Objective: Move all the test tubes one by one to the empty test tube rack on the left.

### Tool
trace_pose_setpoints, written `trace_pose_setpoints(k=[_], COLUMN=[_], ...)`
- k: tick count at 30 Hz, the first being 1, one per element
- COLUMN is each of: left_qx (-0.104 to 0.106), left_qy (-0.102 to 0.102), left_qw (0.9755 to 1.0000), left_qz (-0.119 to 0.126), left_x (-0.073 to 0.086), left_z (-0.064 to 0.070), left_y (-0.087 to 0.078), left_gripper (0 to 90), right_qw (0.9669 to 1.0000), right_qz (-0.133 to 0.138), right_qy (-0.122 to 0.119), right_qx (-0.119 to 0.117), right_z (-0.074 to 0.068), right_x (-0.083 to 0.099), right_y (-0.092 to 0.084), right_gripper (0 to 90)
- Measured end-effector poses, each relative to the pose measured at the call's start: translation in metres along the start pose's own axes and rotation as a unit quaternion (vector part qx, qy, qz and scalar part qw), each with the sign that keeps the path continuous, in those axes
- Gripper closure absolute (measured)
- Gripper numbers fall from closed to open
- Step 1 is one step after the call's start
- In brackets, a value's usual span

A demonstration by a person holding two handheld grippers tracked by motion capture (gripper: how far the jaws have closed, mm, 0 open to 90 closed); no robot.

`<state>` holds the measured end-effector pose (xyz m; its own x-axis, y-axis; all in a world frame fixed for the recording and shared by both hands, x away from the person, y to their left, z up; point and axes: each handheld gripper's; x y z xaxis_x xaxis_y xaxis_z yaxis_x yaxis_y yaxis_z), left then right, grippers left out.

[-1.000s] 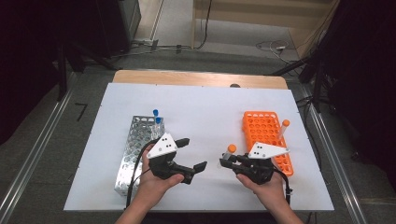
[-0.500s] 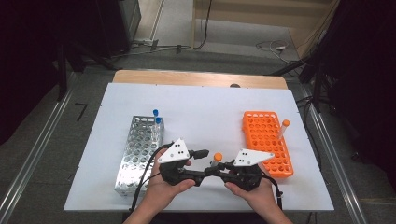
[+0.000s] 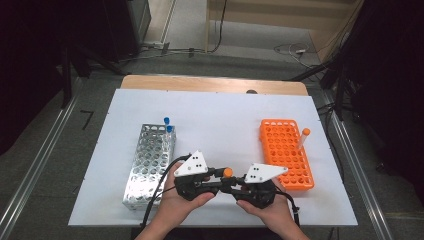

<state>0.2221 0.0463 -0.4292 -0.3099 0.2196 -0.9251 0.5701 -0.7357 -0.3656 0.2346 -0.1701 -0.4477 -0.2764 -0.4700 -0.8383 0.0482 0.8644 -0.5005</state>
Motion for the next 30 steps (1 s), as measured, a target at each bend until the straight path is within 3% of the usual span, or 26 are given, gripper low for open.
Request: trace_pose_setpoints(k=[6,8,12,16,25,30], left_qx=[-0.021,-0.018,-0.027,-0.036,-0.067,-0.085], left_qy=[0.004,0.000,0.001,-0.002,-0.008,-0.011], left_qw=[0.9998,0.9998,0.9996,0.9993,0.9974,0.9958], left_qz=[0.002,0.002,0.009,0.013,0.024,0.033], left_x=[0.000,0.000,-0.001,-0.002,-0.003,-0.004], left_z=[-0.001,-0.003,-0.005,-0.009,-0.024,-0.034], left_y=[-0.002,-0.002,-0.005,-0.010,-0.026,-0.037], left_gripper=[73.6,74.5,74.6,74.6,74.6,74.6], right_qw=[0.9999,0.9999,0.9998,0.9998,0.9987,0.9977], right_qz=[0.006,0.007,0.005,0.011,0.035,0.044], right_qy=[0.008,0.008,0.009,0.004,0.030,0.042], right_qx=[-0.008,-0.010,-0.014,-0.013,0.023,0.030], right_z=[0.002,0.002,0.003,0.004,0.016,0.026], right_x=[0.001,0.001,0.001,0.002,0.004,0.008], right_y=[0.000,-0.001,0.000,-0.003,-0.022,-0.035], right_gripper=[72.1,70.9,62.3,50.2,21.2,5.4])
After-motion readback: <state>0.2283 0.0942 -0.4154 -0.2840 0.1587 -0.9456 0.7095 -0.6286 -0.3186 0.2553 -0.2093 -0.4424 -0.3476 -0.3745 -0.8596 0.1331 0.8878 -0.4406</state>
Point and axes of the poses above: each handheld gripper's, and its own axes: y roughly forward along the jaws, x roughly out of its underside, z roughly to its right, and after that the axes turned 13 degrees about -x, right-handed
